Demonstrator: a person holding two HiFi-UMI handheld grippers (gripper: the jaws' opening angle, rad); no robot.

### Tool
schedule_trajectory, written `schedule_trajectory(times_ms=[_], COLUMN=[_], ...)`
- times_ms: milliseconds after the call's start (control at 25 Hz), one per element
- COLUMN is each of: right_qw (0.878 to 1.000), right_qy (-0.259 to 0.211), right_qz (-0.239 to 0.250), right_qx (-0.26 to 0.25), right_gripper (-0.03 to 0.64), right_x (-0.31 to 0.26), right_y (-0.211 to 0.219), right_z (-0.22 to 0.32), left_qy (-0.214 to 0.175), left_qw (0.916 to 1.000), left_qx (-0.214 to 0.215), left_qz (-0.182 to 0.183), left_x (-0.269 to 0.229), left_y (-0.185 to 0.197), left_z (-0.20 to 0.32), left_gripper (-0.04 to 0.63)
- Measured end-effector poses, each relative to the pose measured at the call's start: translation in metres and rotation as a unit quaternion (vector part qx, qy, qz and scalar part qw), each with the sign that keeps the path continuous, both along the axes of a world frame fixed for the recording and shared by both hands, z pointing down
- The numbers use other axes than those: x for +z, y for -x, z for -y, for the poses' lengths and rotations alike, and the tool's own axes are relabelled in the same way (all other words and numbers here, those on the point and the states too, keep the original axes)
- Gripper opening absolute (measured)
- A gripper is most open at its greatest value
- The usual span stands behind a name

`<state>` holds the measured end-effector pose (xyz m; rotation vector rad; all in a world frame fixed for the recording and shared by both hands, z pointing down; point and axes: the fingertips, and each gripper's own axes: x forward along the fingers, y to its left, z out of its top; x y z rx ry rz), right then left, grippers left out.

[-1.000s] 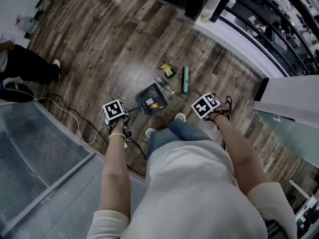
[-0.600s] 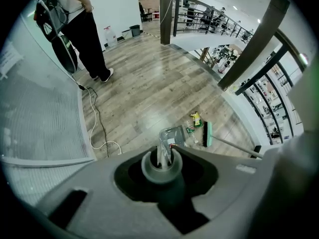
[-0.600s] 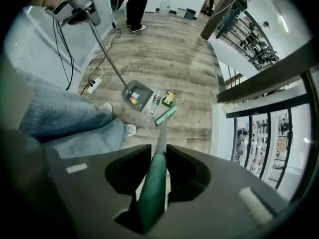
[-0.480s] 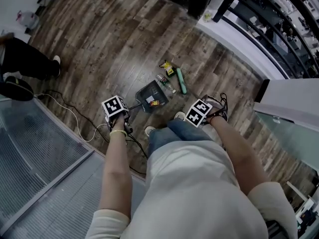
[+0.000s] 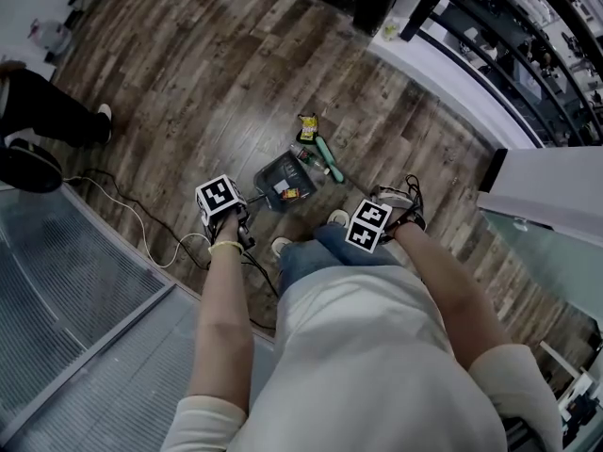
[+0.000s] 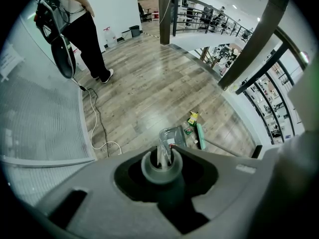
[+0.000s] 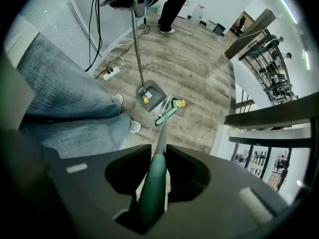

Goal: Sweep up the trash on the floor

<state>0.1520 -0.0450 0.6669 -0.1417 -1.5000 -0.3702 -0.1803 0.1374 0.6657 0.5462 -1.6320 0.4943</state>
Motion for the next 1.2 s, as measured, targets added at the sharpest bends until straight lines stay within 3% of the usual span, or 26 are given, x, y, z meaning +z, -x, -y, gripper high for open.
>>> schedule_trajectory(times_ms=[400,920,1200], right_qw=[0.998,0.995,0.99], right_qy=[0.044,0.052,0.091], right_qz=[0.017,0.027,0.045], right_qx=[-0.039,-0.082,-0.1], right_gripper=[0.1,0.1,0.1], right_x=[-0.003,-0.01,-0.022], right_y=[0.011,0.02,0.019], right_z=[-0.033,-0.06,-0.072], left_qy=[-0.002,-0.002,-0.003], left_qw=[1.0,1.0,1.0], left_qx=[-0.001,0.003,0.002], left_qz=[-0.001,0.003,0.0], left_x=[-0.001,0.004,0.003], left_y=[-0.003,-0.004,-0.006], left_z=[0.002,0.004,0.0], left_gripper=[0.094,0.094,0.094])
